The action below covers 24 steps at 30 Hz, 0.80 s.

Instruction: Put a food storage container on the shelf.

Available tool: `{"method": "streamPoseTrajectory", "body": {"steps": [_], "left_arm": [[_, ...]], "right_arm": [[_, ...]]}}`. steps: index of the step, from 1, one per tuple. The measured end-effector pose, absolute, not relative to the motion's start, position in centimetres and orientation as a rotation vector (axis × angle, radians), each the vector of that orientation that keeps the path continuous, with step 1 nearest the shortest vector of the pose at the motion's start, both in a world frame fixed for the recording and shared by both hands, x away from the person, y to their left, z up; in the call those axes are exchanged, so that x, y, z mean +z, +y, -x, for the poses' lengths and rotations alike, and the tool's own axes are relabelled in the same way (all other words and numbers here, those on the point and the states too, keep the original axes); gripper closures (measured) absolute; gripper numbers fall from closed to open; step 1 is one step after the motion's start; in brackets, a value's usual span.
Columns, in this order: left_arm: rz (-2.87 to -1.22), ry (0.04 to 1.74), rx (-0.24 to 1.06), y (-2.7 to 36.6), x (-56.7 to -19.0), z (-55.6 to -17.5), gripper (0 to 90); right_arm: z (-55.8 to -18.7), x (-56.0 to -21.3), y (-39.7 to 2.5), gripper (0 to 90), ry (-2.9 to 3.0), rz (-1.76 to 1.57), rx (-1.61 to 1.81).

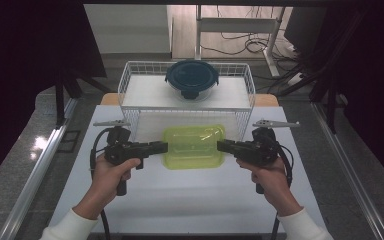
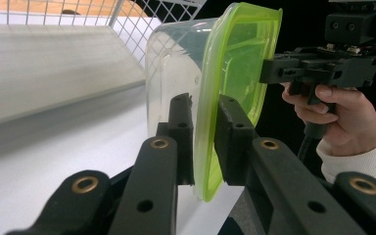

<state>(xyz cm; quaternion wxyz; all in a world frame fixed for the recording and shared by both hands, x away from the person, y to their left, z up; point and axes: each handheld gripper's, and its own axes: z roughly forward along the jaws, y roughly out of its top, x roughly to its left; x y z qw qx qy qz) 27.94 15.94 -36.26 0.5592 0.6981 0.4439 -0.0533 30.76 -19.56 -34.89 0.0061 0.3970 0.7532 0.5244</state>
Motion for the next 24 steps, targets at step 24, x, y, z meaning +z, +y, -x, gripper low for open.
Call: {"method": "streamPoseTrajectory", "body": {"steps": [24], "left_arm": [[-1.639,0.993,-0.03,16.5,-30.5,-31.6,78.9]], "right_arm": [[-35.0,-29.8,-19.0,78.8,2.313,-1.209,1.707]]}}
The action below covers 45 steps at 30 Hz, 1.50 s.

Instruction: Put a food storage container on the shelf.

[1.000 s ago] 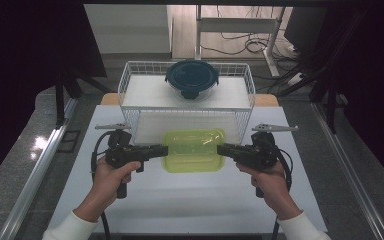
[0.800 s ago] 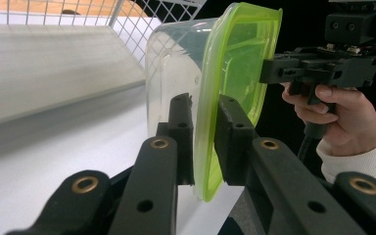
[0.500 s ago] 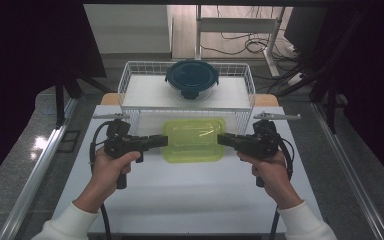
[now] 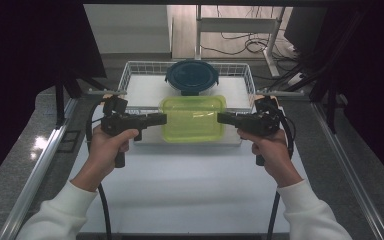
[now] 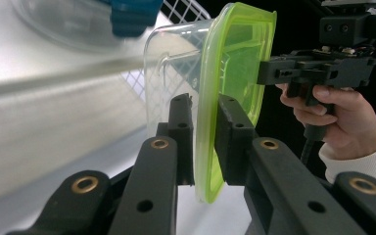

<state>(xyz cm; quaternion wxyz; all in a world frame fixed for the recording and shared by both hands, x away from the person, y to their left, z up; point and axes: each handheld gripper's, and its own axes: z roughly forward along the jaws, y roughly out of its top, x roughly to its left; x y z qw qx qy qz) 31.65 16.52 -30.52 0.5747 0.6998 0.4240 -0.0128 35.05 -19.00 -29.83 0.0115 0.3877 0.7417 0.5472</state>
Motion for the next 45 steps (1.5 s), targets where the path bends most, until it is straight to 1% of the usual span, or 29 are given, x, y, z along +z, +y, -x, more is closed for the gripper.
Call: {"method": "streamPoseTrajectory", "body": {"steps": [22,29,33,38,45], "left_arm": [[-1.622,0.935,0.022,16.8,-24.4,-36.5,79.3],[-1.622,0.953,0.016,16.7,-23.8,-39.1,79.4],[-1.611,0.98,0.01,16.8,-24.0,-40.5,79.6],[-1.576,1.001,-0.036,16.9,-24.5,-42.0,79.6],[-1.558,1.052,-0.043,17.3,-24.9,-43.8,80.1]], "right_arm": [[-38.8,-22.6,-18.5,78.8,2.25,-1.142,1.682],[-41.2,-22.3,-18.6,78.8,2.237,-1.167,1.705],[-42.8,-22.5,-18.5,78.9,2.239,-1.209,1.716],[-44.4,-22.2,-18.3,78.9,2.231,-1.236,1.693],[-46.2,-22.6,-17.7,78.8,2.236,-1.288,1.682]]}}
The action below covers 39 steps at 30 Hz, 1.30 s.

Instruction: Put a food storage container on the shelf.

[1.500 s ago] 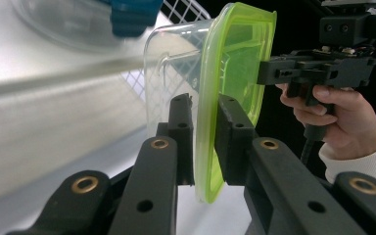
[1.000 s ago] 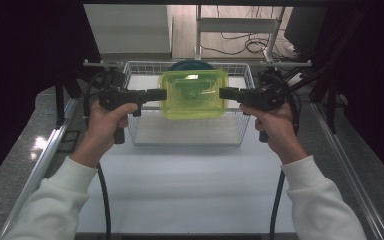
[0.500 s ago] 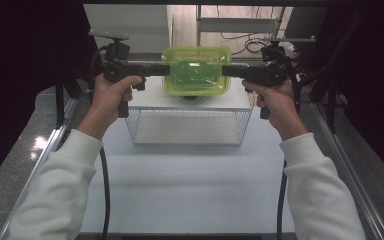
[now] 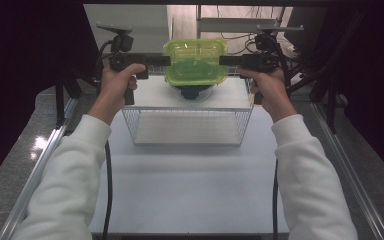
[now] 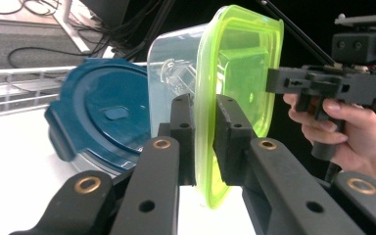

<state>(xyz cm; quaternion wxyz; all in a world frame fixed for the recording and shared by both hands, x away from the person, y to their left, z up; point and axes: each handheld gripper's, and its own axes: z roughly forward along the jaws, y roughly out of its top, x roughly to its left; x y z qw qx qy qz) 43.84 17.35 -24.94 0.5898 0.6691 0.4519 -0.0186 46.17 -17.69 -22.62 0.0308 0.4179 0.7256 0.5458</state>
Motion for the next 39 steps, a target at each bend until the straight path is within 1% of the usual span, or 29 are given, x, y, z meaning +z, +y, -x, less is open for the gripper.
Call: {"method": "streamPoseTrajectory", "body": {"steps": [13,20,30,37,39], "left_arm": [[-1.544,1.136,-0.09,17.6,-26.6,-46.1,80.3],[-1.481,1.167,-0.128,17.7,-27.2,-47.6,79.4],[-1.409,1.234,-0.165,17.6,-28.4,-49.4,73.8],[-1.399,1.234,-0.154,17.4,-28.8,-49.6,71.2],[-1.407,1.233,-0.146,17.3,-28.8,-49.6,69.1]], "right_arm": [[-48.5,-24.1,-17.0,78.7,2.247,-1.411,1.65],[-49.6,-24.6,-16.9,77.2,2.214,-1.525,1.665],[-51.4,-26.0,-16.8,72.5,2.143,-1.704,1.726],[-51.8,-26.5,-17.0,70.8,2.123,-1.751,1.776],[-51.8,-26.6,-17.1,68.1,2.132,-1.749,1.788]]}}
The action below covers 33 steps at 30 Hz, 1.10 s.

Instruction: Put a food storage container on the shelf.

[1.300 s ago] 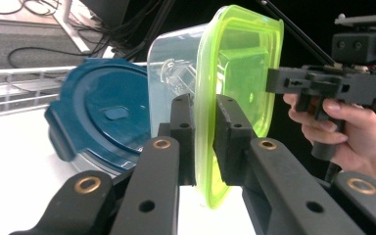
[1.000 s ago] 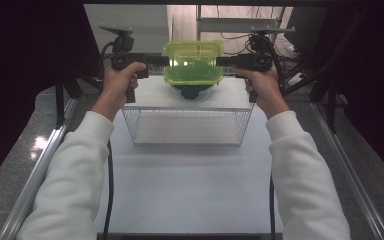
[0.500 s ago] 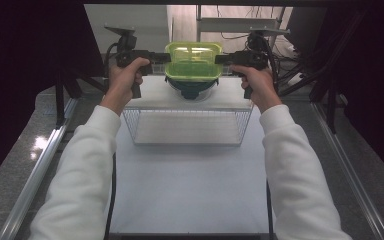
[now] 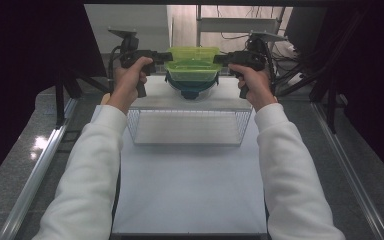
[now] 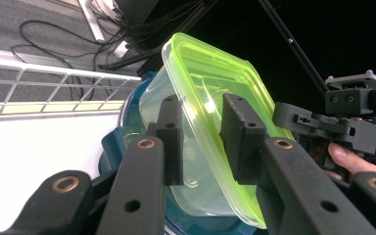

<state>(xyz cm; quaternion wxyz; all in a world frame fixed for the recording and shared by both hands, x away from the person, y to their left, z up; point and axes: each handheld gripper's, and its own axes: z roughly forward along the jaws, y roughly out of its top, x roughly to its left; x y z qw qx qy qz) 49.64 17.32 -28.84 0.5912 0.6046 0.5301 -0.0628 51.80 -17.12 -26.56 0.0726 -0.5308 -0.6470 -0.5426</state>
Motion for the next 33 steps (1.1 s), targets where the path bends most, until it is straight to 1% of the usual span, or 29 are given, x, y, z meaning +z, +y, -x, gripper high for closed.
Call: {"method": "streamPoseTrajectory", "body": {"steps": [1,2,3,6,7,9,11,15,21,23,26,33], "left_arm": [[-1.408,1.232,-0.136,17.3,-28.9,-49.6,65.6],[-1.405,1.238,-0.118,17.2,-28.9,-49.6,58.4],[-1.406,1.242,-0.096,17.2,-28.9,-49.6,50.1],[-1.407,1.241,-0.012,17.2,-28.6,-49.2,35.2],[-1.403,1.229,0.001,17.2,-28.5,-49.0,31.0],[-1.412,1.204,0.028,17.5,-28.2,-48.4,27.8],[-1.413,1.186,0.039,17.7,-27.8,-47.6,26.1],[-1.409,1.156,0.07,18.5,-27.9,-45.1,24.0],[-1.524,1.106,0.159,19.2,-29.0,-40.3,23.5],[-1.554,1.084,0.173,19.4,-29.7,-38.5,23.5],[-1.567,1.054,0.155,19.8,-31.2,-35.8,23.2],[-1.644,1.073,0.176,20.3,-35.9,-31.4,23.7]], "right_arm": [[-51.8,-26.7,-17.1,61.0,-1.941,1.574,-1.639],[-51.9,-26.8,-17.2,52.4,-1.931,1.553,-1.655],[-51.8,-26.8,-17.2,47.5,-1.914,1.556,-1.672],[-51.4,-26.7,-17.3,30.9,-1.942,1.549,-1.725],[-51.2,-26.5,-17.5,28.6,-1.933,1.541,-1.738],[-50.5,-26.2,-17.8,25.2,-1.937,1.53,-1.782],[-49.6,-25.7,-18.2,23.8,-1.986,1.517,-1.803],[-47.3,-25.3,-19.0,23.8,-2.103,1.424,-1.82],[-43.0,-25.9,-20.8,24.9,-2.259,1.305,-1.833],[-41.6,-26.5,-21.4,25.3,-2.315,1.286,-1.829],[-39.7,-27.9,-22.2,26.0,-2.382,1.26,-1.814],[-36.0,-32.0,-23.9,26.1,-2.451,1.238,-1.778]]}}
